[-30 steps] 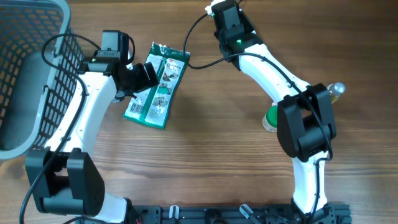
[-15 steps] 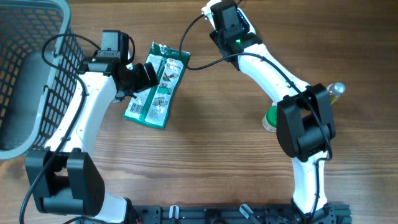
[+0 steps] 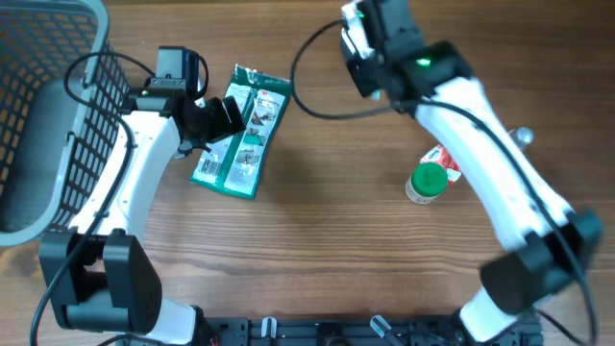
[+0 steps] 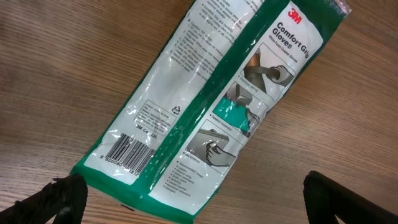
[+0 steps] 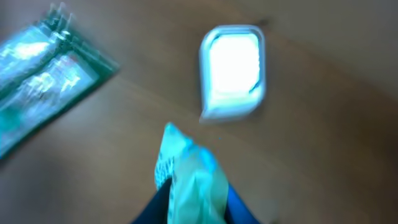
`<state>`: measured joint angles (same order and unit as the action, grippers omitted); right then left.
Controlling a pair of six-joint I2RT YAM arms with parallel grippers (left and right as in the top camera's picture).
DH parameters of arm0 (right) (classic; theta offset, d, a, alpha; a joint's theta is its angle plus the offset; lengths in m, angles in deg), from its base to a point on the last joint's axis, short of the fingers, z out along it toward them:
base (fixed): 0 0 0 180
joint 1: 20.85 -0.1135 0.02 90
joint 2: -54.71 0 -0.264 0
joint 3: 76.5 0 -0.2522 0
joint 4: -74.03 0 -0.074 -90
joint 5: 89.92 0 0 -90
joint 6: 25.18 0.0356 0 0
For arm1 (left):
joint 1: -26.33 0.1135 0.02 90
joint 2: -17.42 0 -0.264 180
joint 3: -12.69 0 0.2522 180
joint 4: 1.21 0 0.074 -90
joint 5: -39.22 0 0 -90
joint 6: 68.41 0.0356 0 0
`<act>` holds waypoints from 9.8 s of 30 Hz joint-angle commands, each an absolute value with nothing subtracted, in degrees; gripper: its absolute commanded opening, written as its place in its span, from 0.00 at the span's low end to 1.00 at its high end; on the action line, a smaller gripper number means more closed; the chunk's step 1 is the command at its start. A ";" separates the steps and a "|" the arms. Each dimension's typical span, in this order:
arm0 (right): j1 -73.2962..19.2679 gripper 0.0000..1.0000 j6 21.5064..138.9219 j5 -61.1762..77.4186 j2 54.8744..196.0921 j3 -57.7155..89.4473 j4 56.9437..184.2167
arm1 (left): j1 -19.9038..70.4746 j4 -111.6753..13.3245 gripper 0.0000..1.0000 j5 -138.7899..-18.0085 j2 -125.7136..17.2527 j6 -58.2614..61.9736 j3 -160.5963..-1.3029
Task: Scan the item barcode
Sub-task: 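Lower the sachet and set it on the table right of center, then move the right gripper left and lower it onto the green glove packet, then bring the left gripper to the left edge of the glove packet, then grip the glove packet with both grippers and lift it off the table, then open the left gripper and pull the left arm back left, then lift the glove packet with the right gripper up to the scanner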
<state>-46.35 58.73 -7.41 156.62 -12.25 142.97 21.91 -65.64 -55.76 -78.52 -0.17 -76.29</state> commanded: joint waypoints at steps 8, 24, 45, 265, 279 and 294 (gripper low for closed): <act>-45.73 0.04 66.82 12.63 157.51 -1.02 158.47 | 22.00 -65.60 1.00 -55.19 -78.92 0.12 -76.08; -45.89 0.98 81.63 3.30 157.62 20.40 120.22 | 22.00 -65.60 1.00 -55.19 -78.92 0.12 -76.08; -63.22 0.29 111.49 6.01 157.80 33.01 111.65 | 22.00 -65.60 1.00 -55.19 -78.92 0.12 -76.08; -55.07 0.11 106.88 25.33 158.76 54.89 68.07 | 19.70 -63.00 1.00 -47.71 -95.81 1.60 -82.50; -55.07 0.10 106.92 25.55 158.76 54.89 68.55 | 19.70 -62.72 1.00 -47.69 -95.81 1.63 -82.50; -54.50 0.04 97.79 25.40 150.78 44.44 84.94 | 19.70 -62.72 1.00 -47.69 -95.81 1.63 -82.50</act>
<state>-54.83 104.93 26.93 155.59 51.53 77.55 19.50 -62.87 -48.61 -96.58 1.93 -82.83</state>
